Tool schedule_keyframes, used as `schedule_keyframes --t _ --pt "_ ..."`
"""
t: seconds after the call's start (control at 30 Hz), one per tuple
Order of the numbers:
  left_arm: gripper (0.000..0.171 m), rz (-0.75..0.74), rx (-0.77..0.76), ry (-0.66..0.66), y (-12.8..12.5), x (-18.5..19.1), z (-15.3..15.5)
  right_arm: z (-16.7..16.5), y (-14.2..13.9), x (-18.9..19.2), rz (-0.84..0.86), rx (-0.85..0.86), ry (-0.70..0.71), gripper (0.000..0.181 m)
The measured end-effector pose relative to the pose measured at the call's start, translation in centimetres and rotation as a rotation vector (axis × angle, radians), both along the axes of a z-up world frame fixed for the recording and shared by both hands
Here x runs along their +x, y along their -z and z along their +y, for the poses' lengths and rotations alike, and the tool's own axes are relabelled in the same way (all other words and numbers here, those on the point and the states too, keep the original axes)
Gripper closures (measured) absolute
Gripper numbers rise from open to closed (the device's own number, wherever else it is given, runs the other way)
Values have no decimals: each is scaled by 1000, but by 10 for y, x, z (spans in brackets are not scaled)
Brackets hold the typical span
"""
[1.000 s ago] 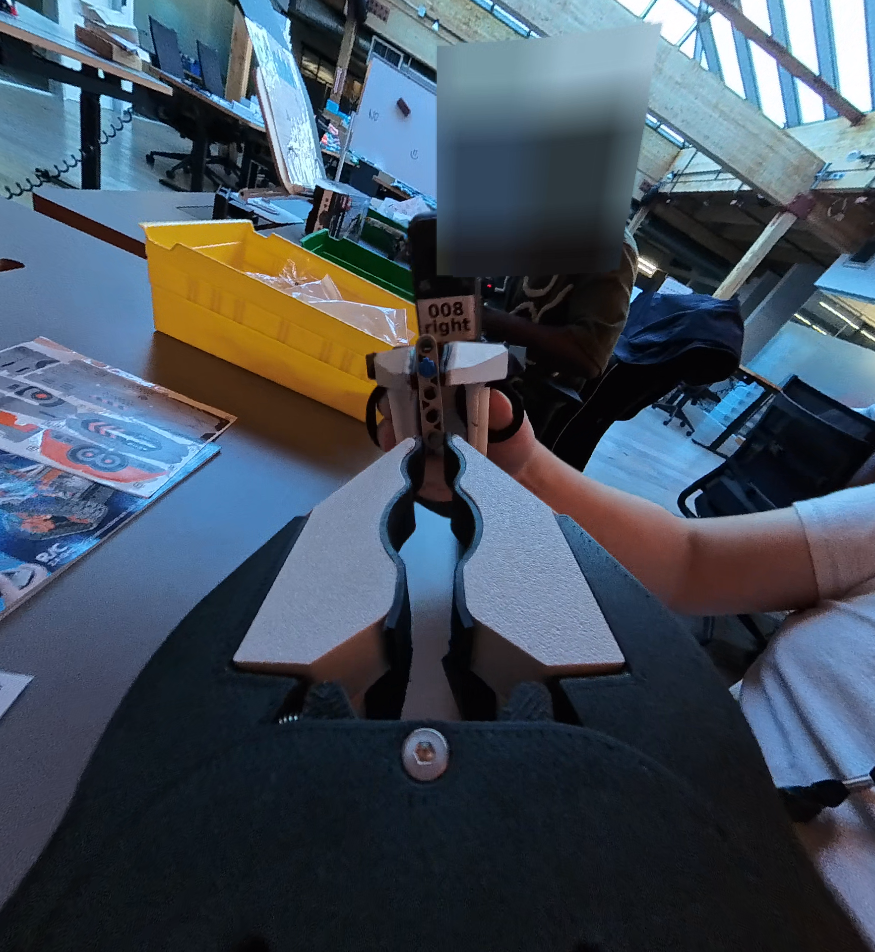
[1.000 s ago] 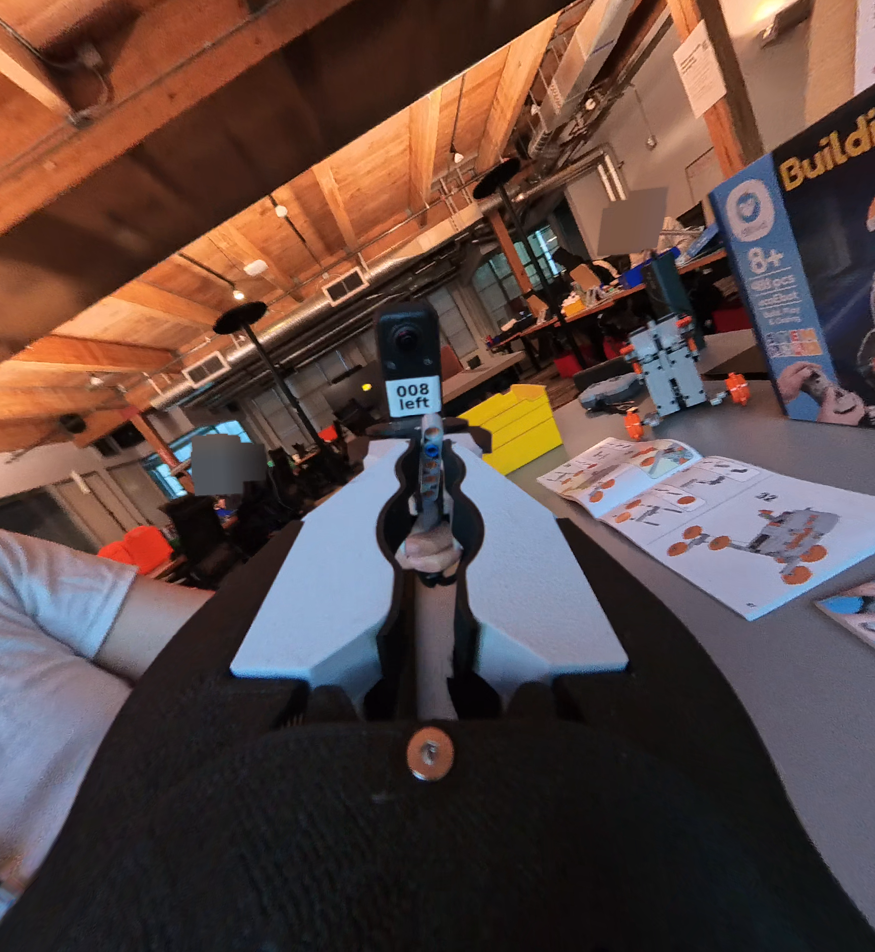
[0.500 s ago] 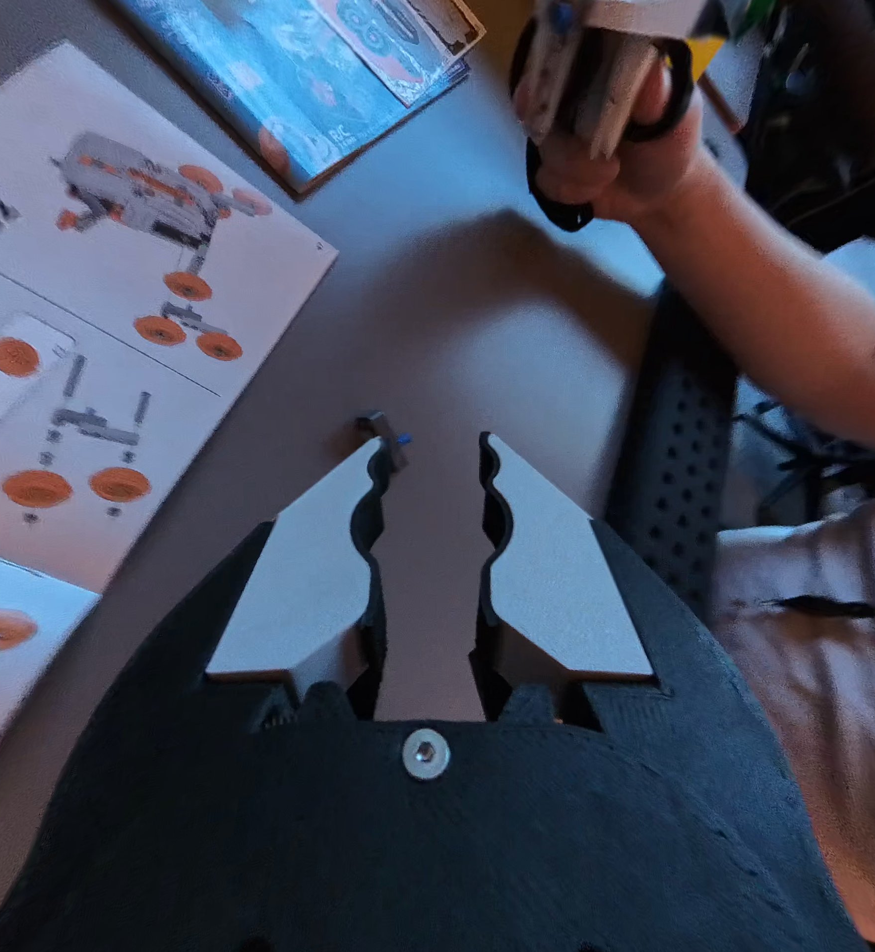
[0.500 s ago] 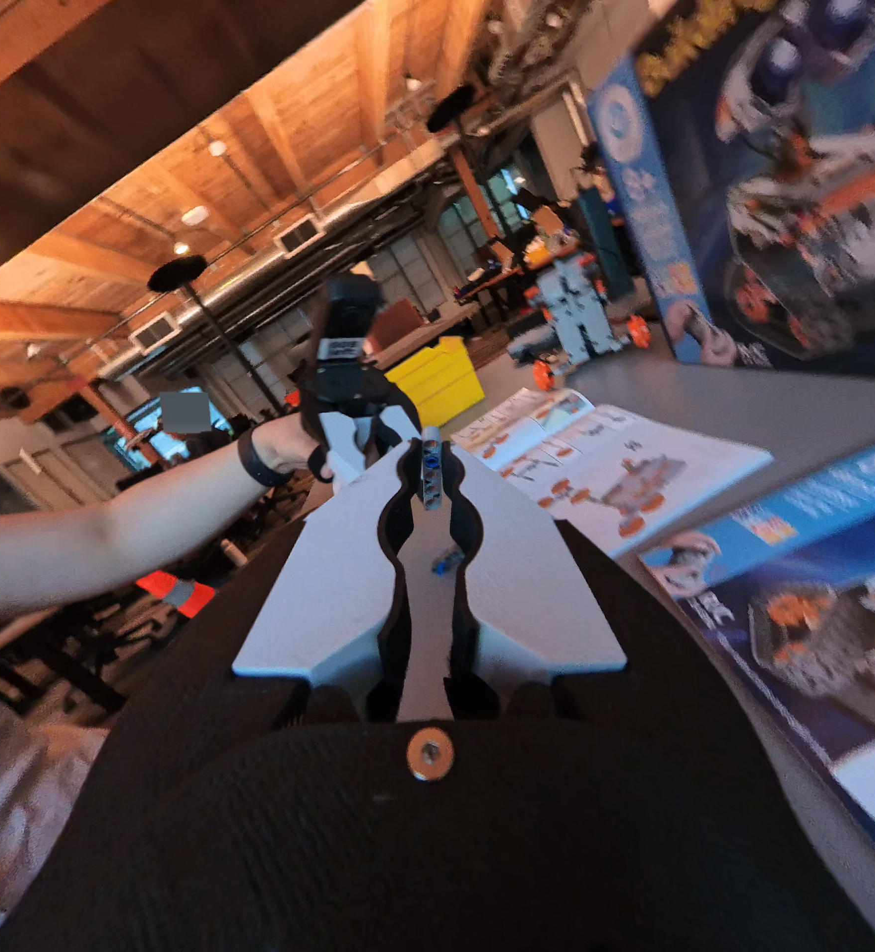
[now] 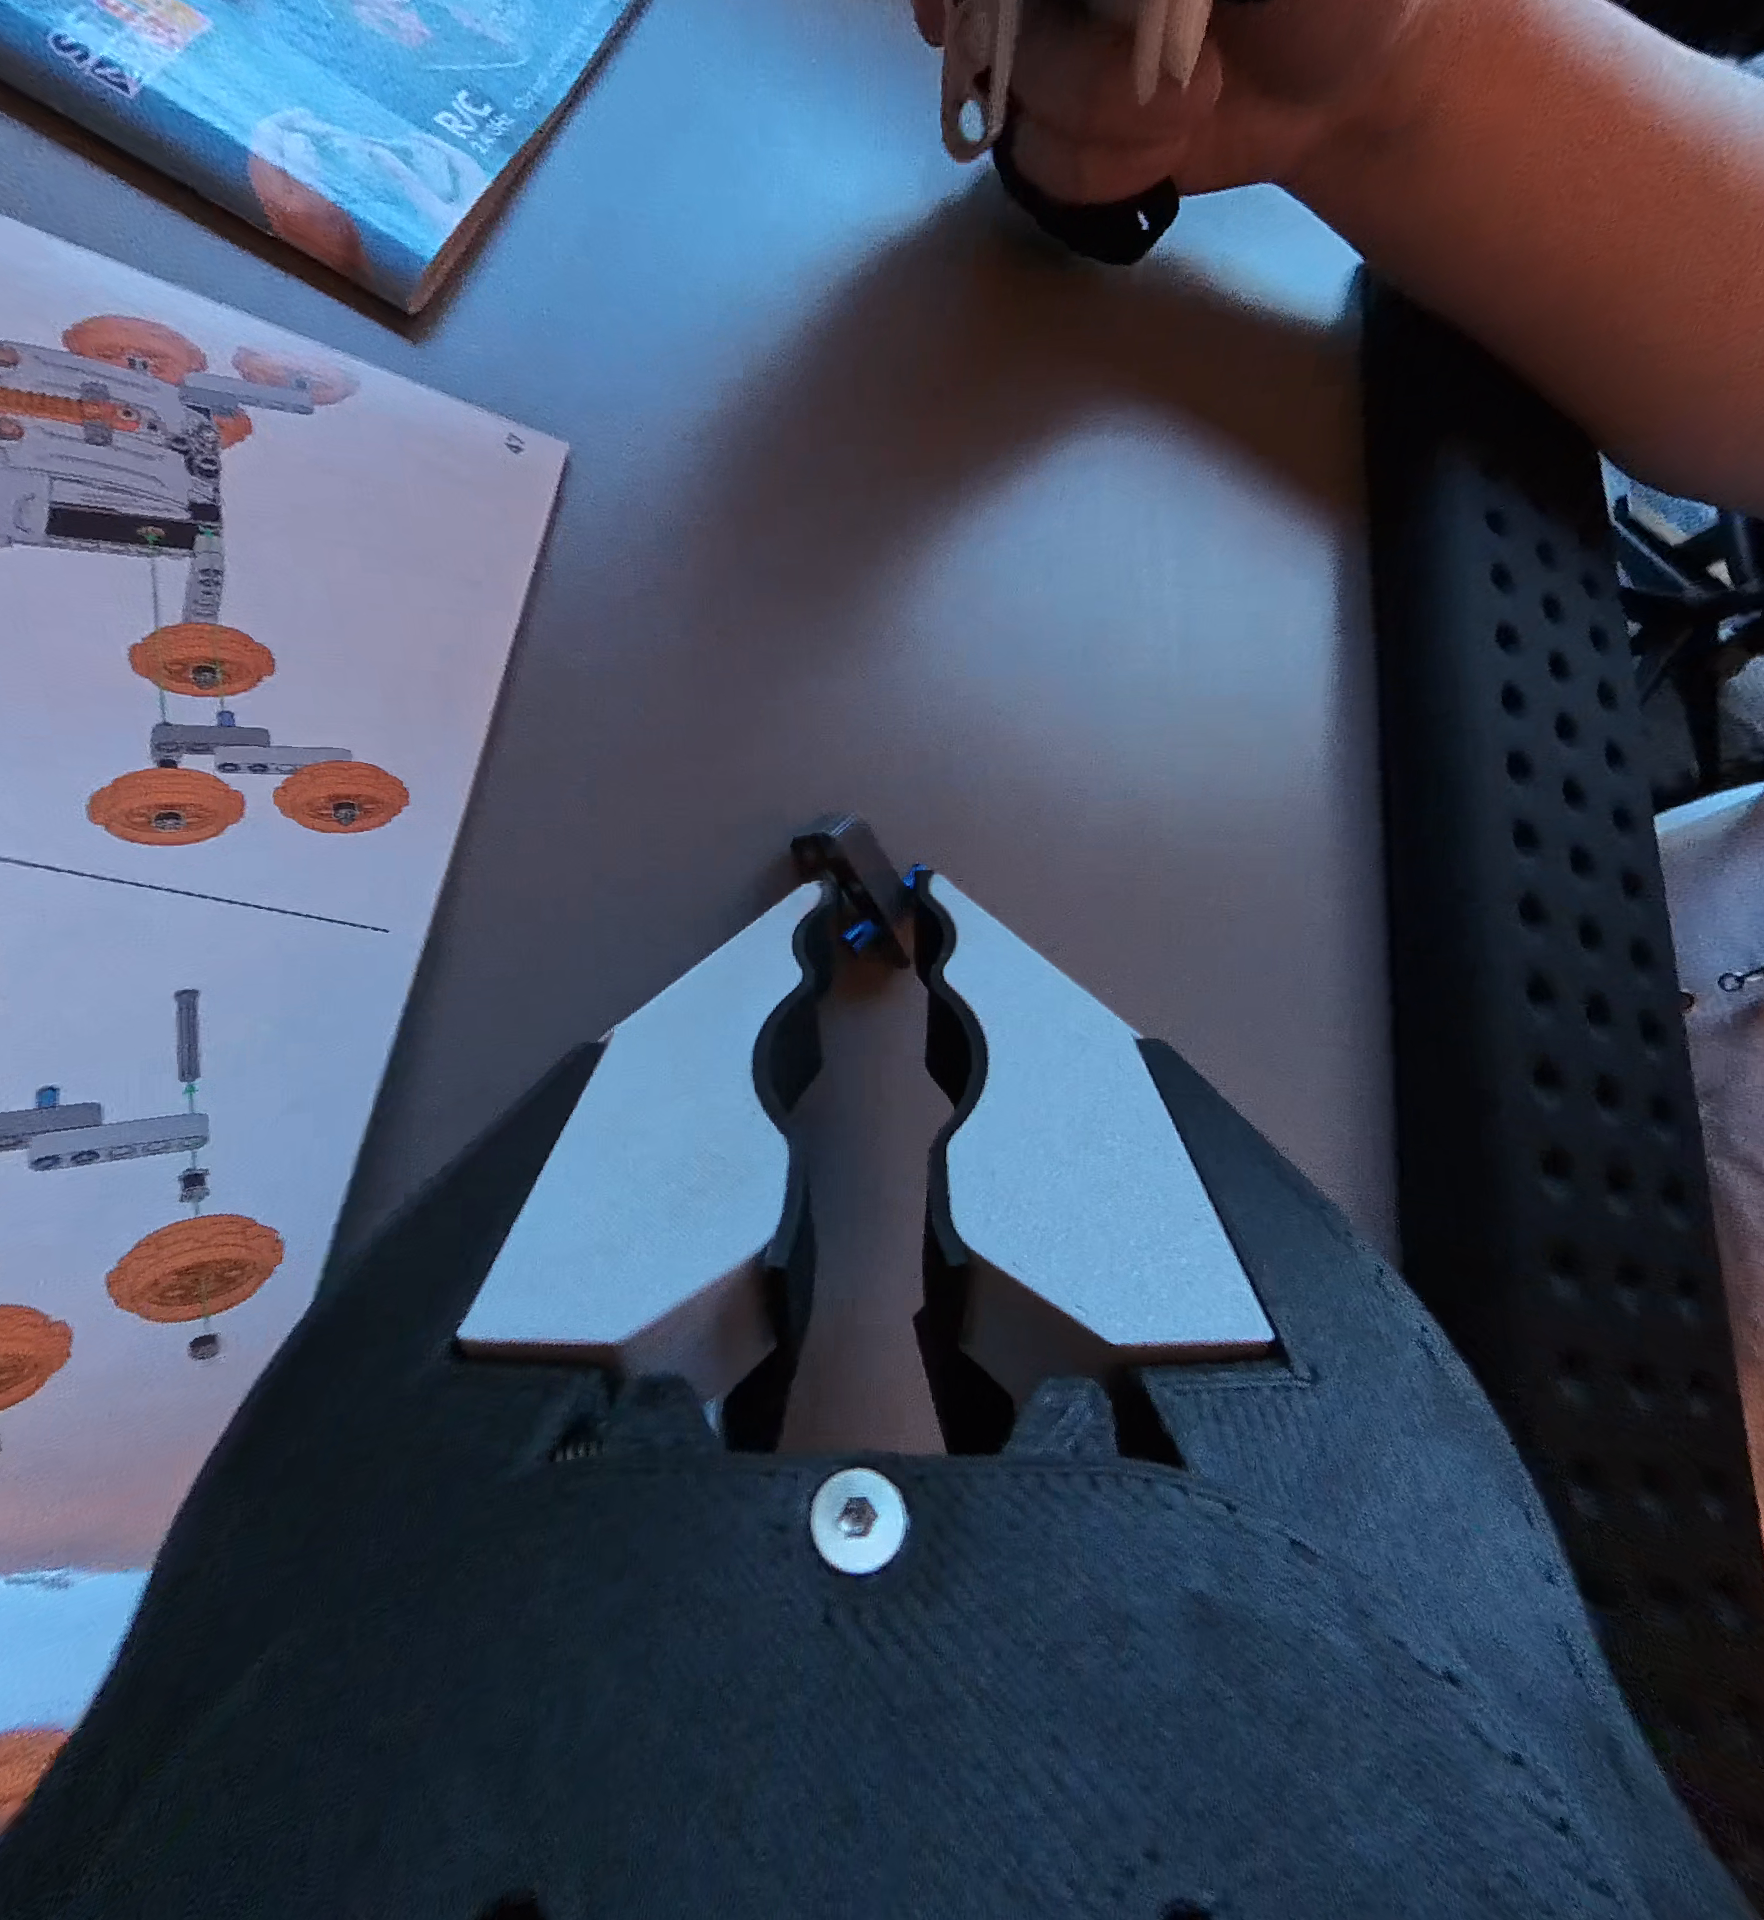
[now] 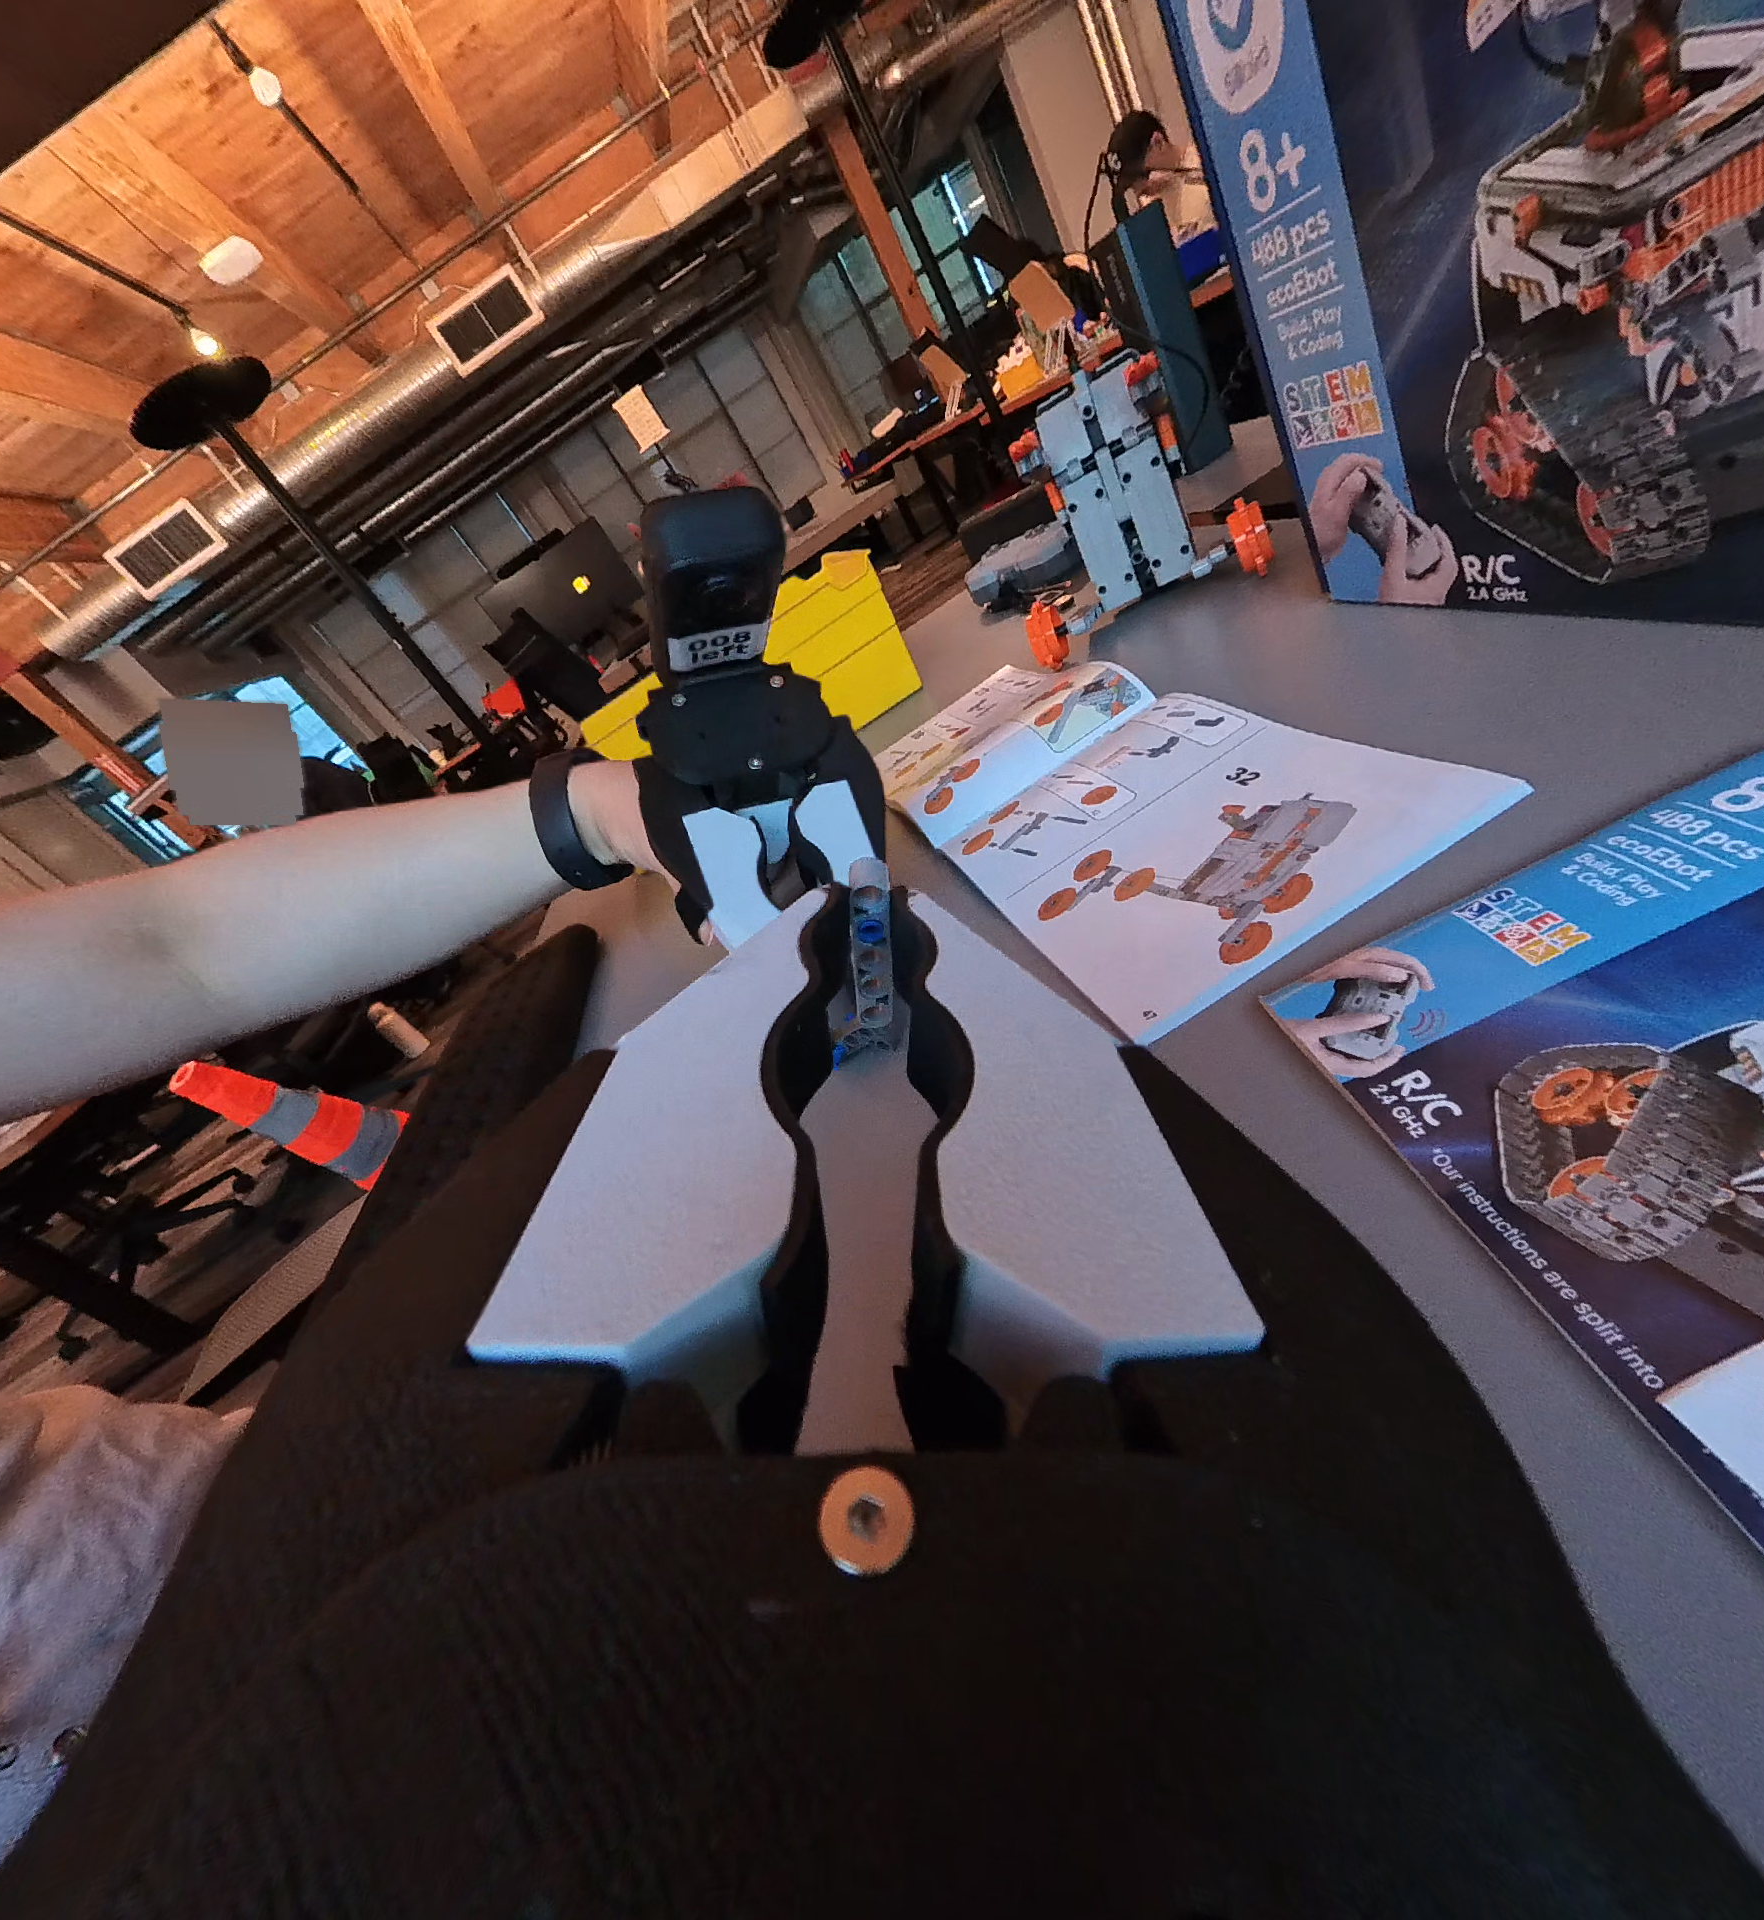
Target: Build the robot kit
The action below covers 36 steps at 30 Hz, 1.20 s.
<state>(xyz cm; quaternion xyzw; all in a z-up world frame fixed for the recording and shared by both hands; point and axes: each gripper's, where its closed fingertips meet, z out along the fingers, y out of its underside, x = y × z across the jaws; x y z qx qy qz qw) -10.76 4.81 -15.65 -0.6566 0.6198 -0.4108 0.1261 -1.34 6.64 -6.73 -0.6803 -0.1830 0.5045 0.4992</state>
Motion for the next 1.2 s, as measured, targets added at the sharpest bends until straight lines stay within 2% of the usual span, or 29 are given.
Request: schedule_keyframes --t 0.07,0.23,0.33,0.4,0.63,0.8,0.87,0.97,1.13,1.2 --pt "161 -22 14 7 0 1 -3 0 1 -2 -9 3 -3 176" --pt "162 -51 161 21 -1 0 -3 -1 5 -3 1 -14 -2 176" --pt "163 -135 298 -49 -13 8 3 -1 7 -3 7 -26 7 176" --pt "163 -203 325 -128 -25 14 8 0 9 -6 -2 -33 6 176" --pt "164 -430 230 -309 -63 41 23 -1 5 -6 -14 -21 13 176" --pt "164 -537 42 -376 -99 75 42 7 -17 25 38 56 144 176" --pt "164 -603 39 -395 -110 87 50 5 -29 38 71 83 169 176" --pt "164 -659 59 -379 -110 97 45 3 -31 50 44 99 200 176" --pt "164 -672 155 -325 -110 94 30 3 -18 50 -58 61 164 175" --pt "164 -675 151 -318 -109 90 27 1 -13 48 -65 41 135 175"
